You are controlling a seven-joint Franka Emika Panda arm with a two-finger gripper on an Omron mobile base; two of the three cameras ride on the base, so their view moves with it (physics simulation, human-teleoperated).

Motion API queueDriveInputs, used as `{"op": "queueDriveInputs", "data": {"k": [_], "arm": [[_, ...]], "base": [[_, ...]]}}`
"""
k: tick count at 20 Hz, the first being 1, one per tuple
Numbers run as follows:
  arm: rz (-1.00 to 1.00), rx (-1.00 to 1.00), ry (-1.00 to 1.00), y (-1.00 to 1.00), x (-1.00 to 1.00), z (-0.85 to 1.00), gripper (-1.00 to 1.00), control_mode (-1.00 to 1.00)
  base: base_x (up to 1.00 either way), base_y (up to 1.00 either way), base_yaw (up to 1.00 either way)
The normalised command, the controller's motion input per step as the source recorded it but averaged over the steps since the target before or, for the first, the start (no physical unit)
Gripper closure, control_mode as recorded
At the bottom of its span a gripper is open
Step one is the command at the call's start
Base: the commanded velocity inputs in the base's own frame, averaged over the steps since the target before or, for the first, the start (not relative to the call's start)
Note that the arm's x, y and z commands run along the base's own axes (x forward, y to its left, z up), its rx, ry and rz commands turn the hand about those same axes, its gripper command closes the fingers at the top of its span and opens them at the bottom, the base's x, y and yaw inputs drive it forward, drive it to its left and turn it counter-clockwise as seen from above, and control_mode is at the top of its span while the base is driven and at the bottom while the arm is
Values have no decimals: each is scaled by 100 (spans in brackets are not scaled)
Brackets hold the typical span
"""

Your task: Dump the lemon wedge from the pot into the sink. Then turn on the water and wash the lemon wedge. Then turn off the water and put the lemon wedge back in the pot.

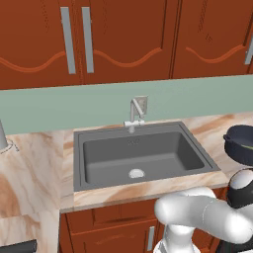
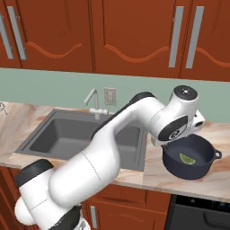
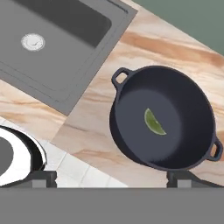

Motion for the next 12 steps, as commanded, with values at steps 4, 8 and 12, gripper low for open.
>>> {"op": "queueDriveInputs", "data": {"k": [4,8,12], "arm": [[9,-8,22,-17,41,-22,-100,-100],[9,-6,19,-29,24,-29,-100,-100],[11,-2,10,-28,15,-27,-100,-100]], "base": [[0,0,0],[0,0,0],[0,0,0]]}}
